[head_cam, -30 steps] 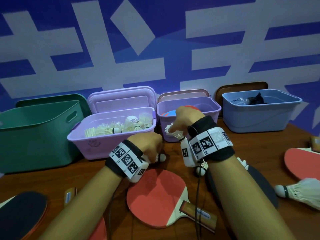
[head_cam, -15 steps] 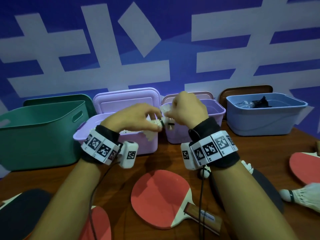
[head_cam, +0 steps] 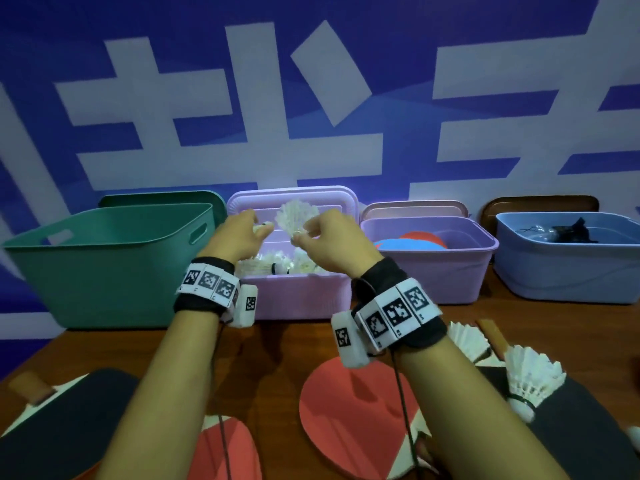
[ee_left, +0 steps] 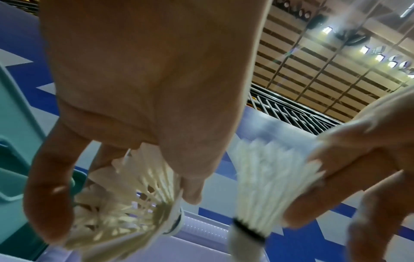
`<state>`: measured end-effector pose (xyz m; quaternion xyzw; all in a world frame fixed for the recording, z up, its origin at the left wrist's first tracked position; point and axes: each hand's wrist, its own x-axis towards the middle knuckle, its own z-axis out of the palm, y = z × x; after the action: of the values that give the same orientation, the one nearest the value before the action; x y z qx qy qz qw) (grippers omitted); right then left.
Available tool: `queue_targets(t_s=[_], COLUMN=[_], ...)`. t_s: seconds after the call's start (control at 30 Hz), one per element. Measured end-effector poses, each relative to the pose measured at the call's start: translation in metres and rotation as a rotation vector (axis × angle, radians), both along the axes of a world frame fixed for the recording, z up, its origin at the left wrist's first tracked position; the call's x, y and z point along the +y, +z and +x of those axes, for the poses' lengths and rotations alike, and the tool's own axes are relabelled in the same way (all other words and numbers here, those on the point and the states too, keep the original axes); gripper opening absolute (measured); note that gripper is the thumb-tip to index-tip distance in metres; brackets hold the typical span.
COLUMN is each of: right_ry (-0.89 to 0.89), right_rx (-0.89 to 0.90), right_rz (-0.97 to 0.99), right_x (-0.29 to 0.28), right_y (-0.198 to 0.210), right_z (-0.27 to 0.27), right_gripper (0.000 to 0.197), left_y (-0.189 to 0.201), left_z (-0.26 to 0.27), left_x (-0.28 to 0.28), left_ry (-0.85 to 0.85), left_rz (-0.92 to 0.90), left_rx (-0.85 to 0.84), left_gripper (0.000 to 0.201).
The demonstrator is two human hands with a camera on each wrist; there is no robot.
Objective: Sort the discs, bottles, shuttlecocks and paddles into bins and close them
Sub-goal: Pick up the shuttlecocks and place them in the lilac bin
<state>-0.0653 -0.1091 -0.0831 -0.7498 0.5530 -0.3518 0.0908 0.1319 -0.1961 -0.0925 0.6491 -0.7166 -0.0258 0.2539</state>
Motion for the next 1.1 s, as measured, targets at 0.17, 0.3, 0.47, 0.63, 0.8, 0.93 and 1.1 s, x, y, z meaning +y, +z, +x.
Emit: queue_targets(t_s=[0.17,0.3,0.47,0.63,0.8,0.93,1.1], right_ry=[0.029,-0.003,-0.016,-0.017,0.009,0.043,-0.046], right_rx=[0.113,0.294,0.361,0.353,0.320,0.225,0.126], right_rz=[0.217,0.262,0.258,0.216,0.177,0.129,0.035], right_x=[-0.043,-0.057,-0.053,-0.053,-0.050,-0.048,-0.027], right_y=[-0.032,-0.056,-0.054,-0.056,-0.056,-0.050,-0.015], right_z=[0.048,0.062,0.064,0.062,0.060,0.055,0.025], right_gripper=[0.058,0.066,0.068,0.060,0.054,0.048,0.040], left_y=[-0.008,-0.015,-0.027,-0.035,-0.032,-0.018,0.015], left_z=[0.015,0.031,0.043,0.045,0.044,0.032,-0.003], left_x=[-0.011,-0.017,-0.022,-0.022,-0.019,-0.017,0.002], left_ry=[0.104,0.071,-0.007,0.035,0.074,0.017,-0.146], left_rz=[-0.011,-0.020,-0.010,0.094,0.157,0.119,-0.063], left_rx=[0.078,0.079,0.032,-0.017,-0.022,-0.042,-0.019], left_gripper=[0.043,0.025,0.044,0.049,0.046,0.052,0.046])
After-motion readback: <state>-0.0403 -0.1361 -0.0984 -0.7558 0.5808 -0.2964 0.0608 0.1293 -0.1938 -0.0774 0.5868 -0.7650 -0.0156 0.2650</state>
